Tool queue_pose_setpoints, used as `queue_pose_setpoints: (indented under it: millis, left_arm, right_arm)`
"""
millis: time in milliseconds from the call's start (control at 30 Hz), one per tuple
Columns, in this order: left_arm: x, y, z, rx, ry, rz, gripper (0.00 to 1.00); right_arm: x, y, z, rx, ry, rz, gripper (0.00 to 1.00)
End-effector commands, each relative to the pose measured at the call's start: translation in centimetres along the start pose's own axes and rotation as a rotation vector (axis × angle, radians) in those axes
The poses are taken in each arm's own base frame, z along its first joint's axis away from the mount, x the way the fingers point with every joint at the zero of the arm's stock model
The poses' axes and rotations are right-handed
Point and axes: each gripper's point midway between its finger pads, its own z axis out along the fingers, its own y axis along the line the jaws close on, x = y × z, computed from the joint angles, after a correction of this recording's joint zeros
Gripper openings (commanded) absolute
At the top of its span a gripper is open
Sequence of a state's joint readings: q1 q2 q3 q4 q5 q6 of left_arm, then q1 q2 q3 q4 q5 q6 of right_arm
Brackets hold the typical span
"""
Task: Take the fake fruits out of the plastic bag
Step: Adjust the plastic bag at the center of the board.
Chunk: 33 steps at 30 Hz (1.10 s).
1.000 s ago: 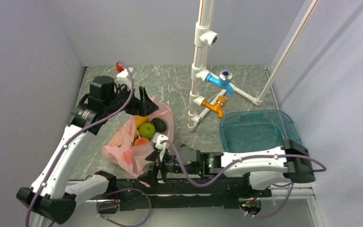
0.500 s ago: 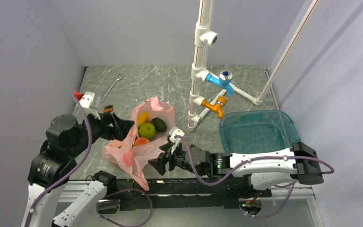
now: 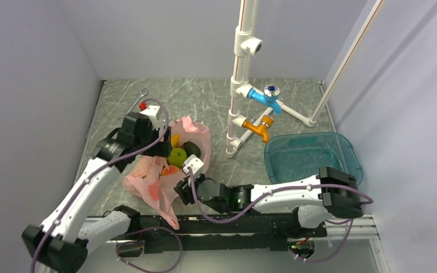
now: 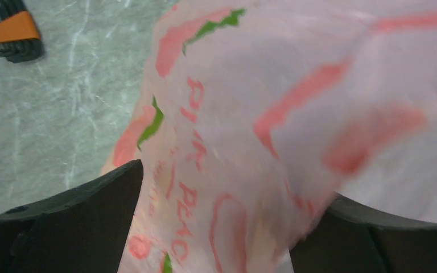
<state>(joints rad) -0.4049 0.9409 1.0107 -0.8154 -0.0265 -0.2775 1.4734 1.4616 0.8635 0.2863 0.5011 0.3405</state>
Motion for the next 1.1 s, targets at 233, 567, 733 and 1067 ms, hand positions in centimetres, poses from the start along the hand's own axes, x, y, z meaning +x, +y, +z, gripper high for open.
queue_pose_setpoints:
  millis: [233,567,733,1067]
  left_arm:
    - [-10.3,0.2,2.4,-0.087,-0.134,0.183,0.06]
    - [-14.6,-3.5,-2.8,0.104,-0.367,0.242,0.00]
    - [-8.0,-4.0,-0.8,0.202,-0.221,0.230,0.00]
    - [-4.0,-4.4,0.5,0.289,-0.224,0.335,0.00]
  right_arm:
    - [3.9,-5.2,2.4,0.152,0.042,0.021,0.51]
    - [4.8,-7.3,4.2,0.179,0.107,-0.004,0.48]
    - [7.5,-7.1,3.3,0.154,0.150,0.095,0.48]
    - [4.2,-4.2,0.5,0.058,0.045,0.128,0.67]
